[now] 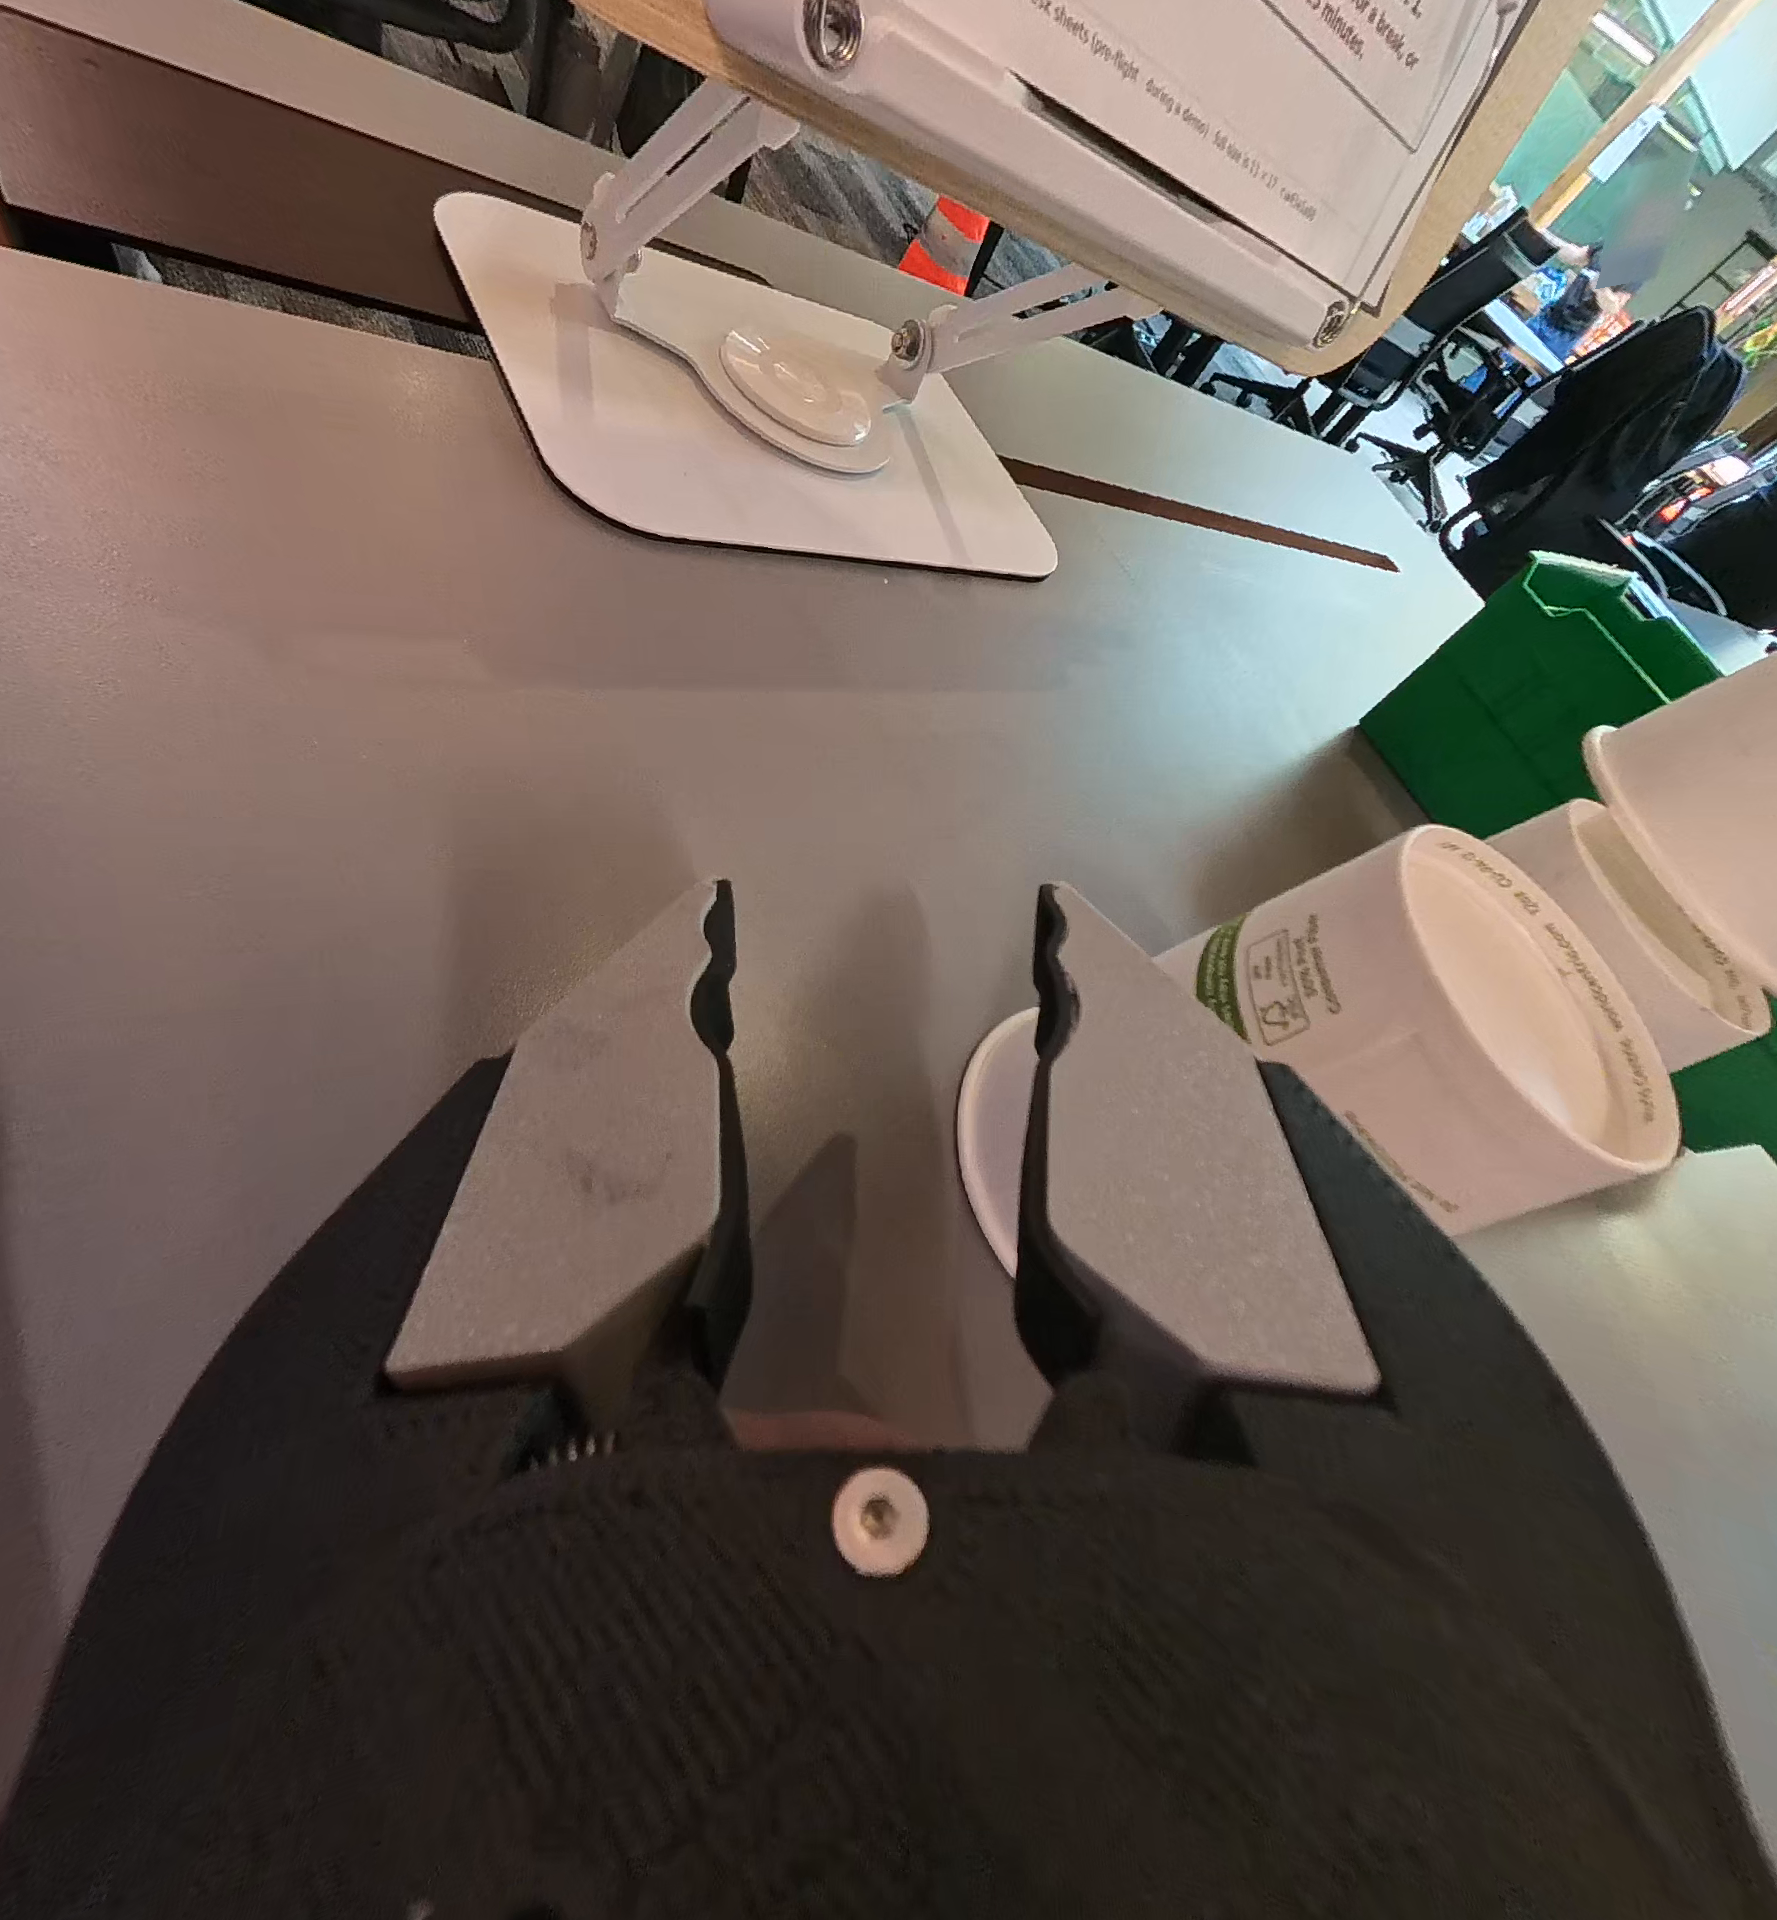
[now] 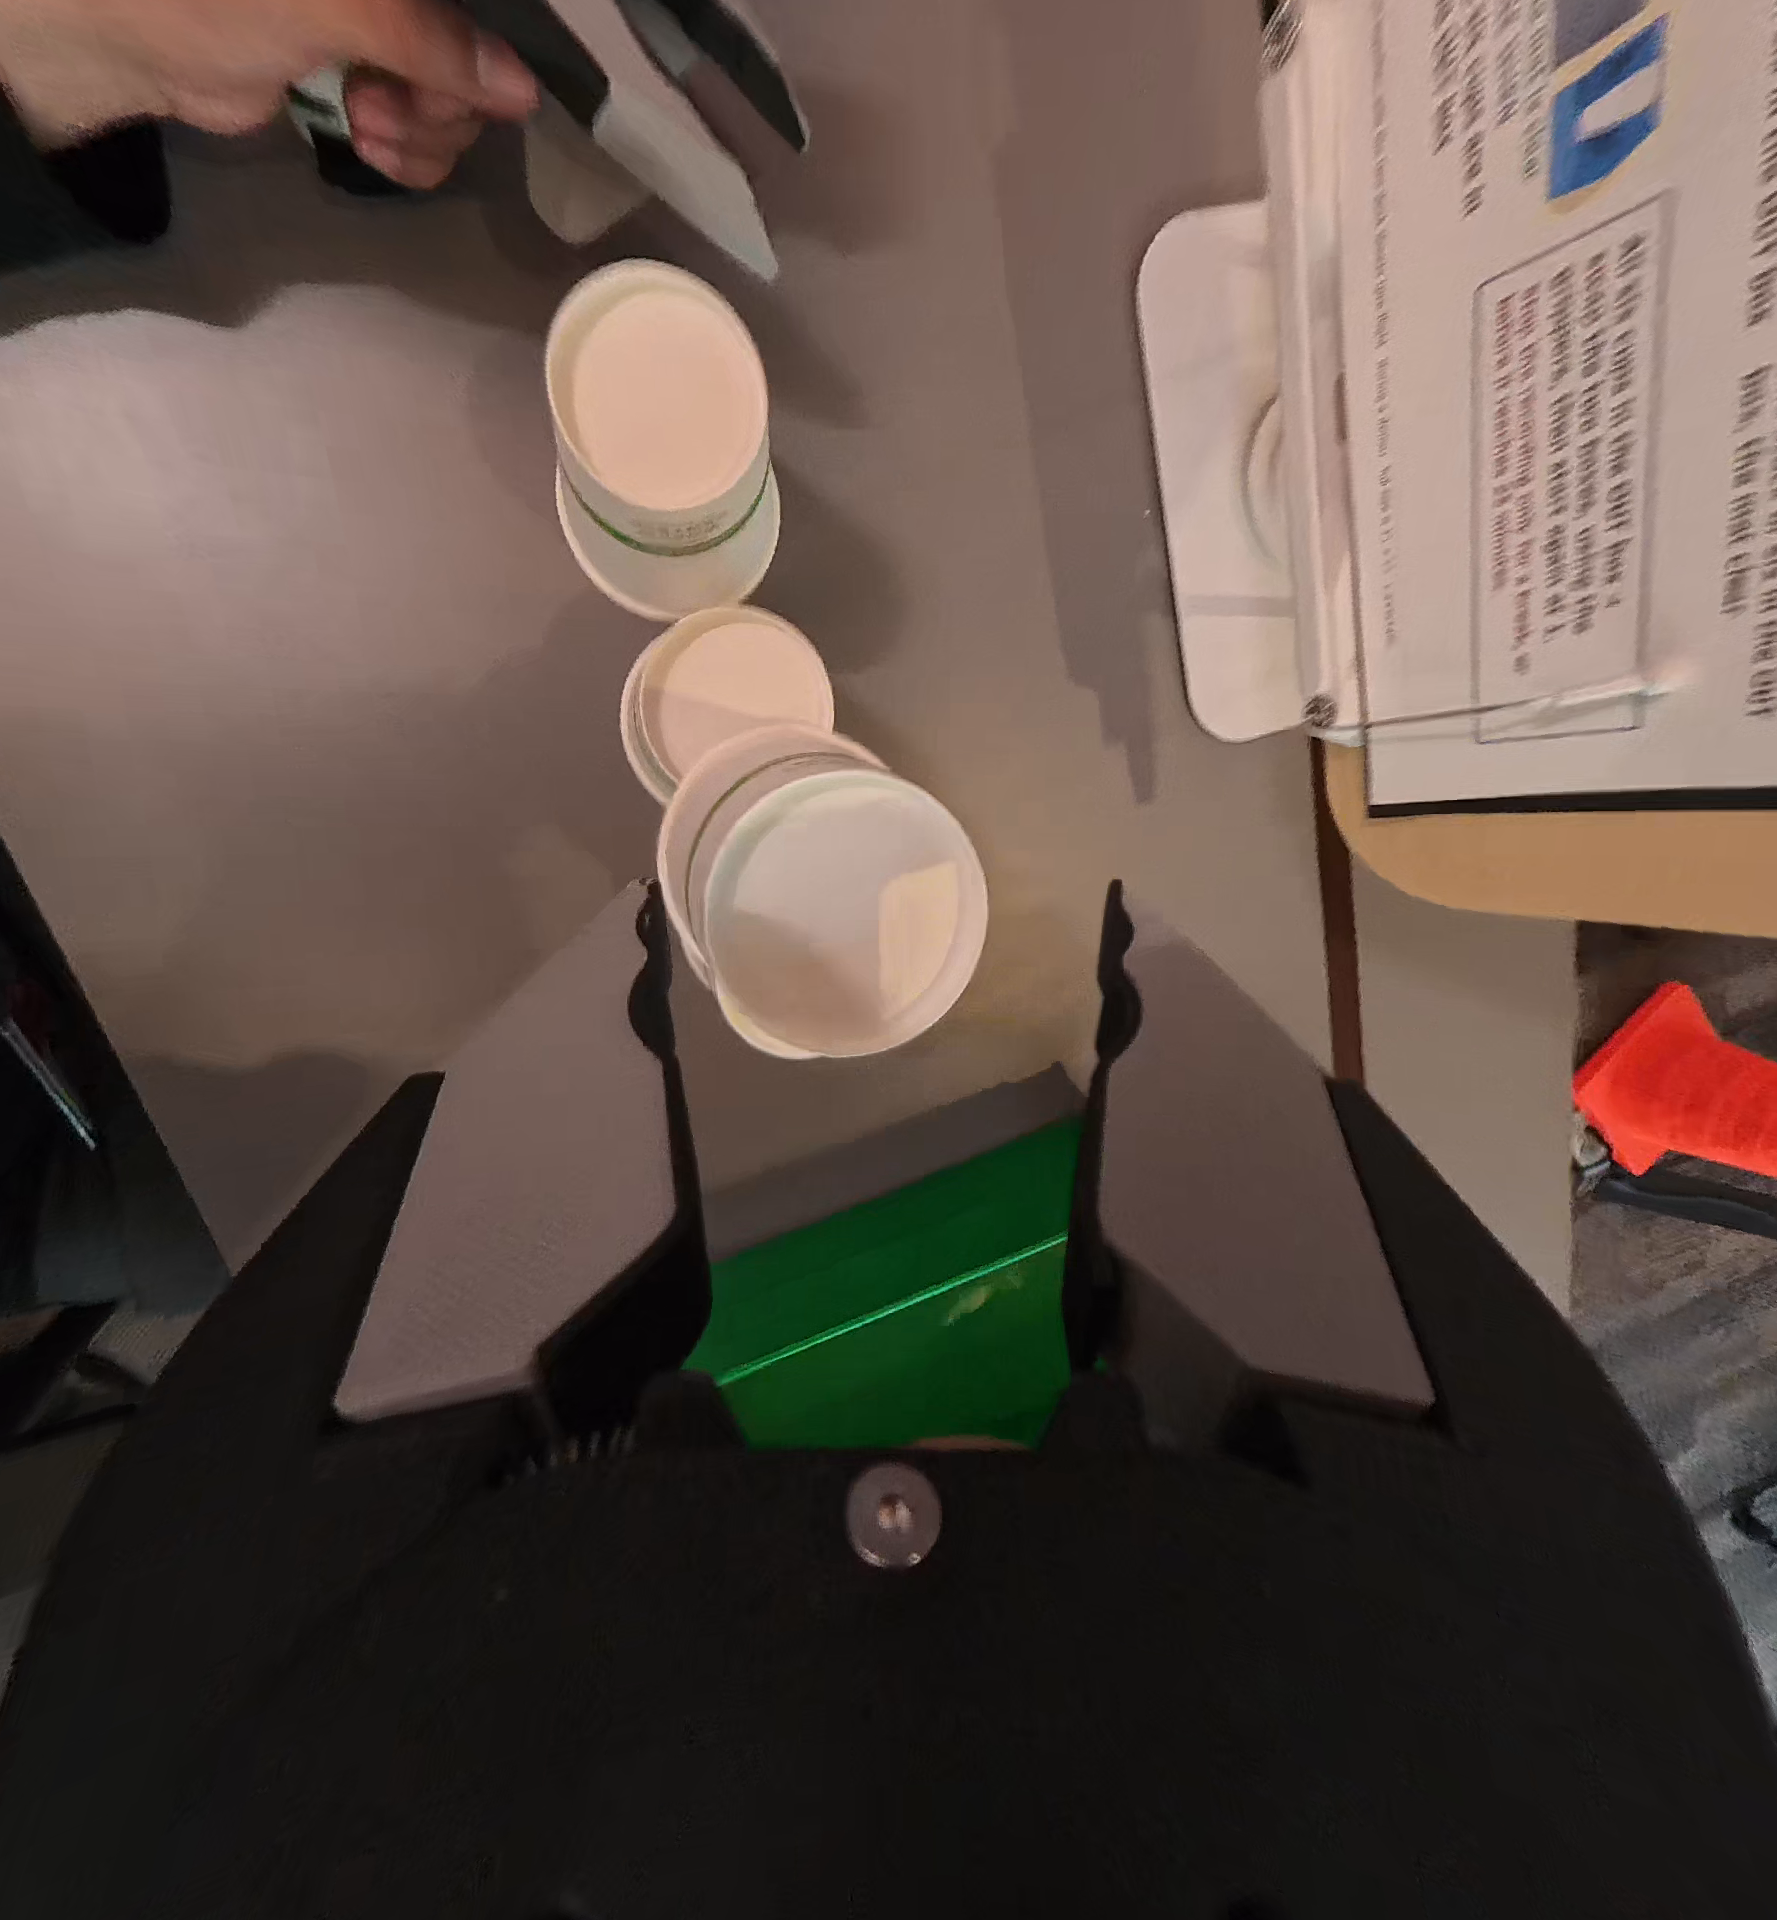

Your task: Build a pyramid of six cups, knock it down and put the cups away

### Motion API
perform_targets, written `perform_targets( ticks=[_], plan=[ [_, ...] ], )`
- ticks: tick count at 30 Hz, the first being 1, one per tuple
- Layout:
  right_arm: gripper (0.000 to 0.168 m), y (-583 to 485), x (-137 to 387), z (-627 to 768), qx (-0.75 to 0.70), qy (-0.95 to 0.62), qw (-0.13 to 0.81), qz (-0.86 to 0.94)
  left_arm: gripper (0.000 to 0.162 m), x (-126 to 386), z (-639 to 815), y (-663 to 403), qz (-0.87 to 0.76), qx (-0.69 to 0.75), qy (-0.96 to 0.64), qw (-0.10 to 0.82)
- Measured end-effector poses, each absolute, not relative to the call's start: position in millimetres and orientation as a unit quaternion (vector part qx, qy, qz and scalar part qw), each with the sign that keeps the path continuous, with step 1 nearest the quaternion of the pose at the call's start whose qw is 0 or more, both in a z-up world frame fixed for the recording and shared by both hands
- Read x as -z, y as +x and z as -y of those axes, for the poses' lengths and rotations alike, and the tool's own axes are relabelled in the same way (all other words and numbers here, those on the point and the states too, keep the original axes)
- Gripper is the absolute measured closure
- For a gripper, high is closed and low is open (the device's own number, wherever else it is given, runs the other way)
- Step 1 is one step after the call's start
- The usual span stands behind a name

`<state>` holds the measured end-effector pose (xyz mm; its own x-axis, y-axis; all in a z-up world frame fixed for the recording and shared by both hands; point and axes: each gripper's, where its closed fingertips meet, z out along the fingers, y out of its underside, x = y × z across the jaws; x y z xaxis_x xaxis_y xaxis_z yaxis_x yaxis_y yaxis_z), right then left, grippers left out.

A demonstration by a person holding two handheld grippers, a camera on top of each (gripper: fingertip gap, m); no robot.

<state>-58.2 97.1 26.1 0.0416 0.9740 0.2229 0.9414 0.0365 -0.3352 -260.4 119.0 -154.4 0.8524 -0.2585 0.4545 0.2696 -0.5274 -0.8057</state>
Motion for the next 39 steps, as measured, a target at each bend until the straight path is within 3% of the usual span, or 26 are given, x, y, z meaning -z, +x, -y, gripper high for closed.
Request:
perform_targets(
  ticks=[8, 11, 15, 21, 22, 32, 36, 39],
  plan=[
    [0.1, -96, -112, -20, -0.194, -0.606, 0.466, 0.615, 0.106, 155, -119, -260, 0.001, 0.268, -0.832, 0.486],
    [0.108, -114, -79, 35, -0.267, -0.566, 0.493, 0.605, 0.106, 154, -118, -259, -0.004, 0.261, -0.833, 0.488],
    [0.121, -144, 8, 62, -0.295, -0.538, 0.527, 0.589, 0.106, 153, -117, -259, -0.011, 0.246, -0.835, 0.492],
    [0.109, -171, 138, 42, -0.314, -0.605, 0.447, 0.579, 0.105, 140, -113, -258, -0.028, 0.218, -0.833, 0.508],
    [0.1, -172, 147, 46, -0.316, -0.618, 0.418, 0.585, 0.105, 130, -111, -258, -0.032, 0.208, -0.825, 0.524],
    [0.106, -180, 164, 75, -0.332, -0.605, 0.382, 0.614, 0.1, -13, -43, -310, 0.009, 0.027, -0.661, 0.75],
    [0.108, -182, 174, 78, -0.328, -0.607, 0.37, 0.622, 0.104, -31, -17, -352, 0.053, -0.024, -0.635, 0.77],
    [0.11, -183, 179, 80, -0.328, -0.609, 0.357, 0.628, 0.104, -24, -15, -373, 0.046, -0.051, -0.681, 0.729]
  ],
)
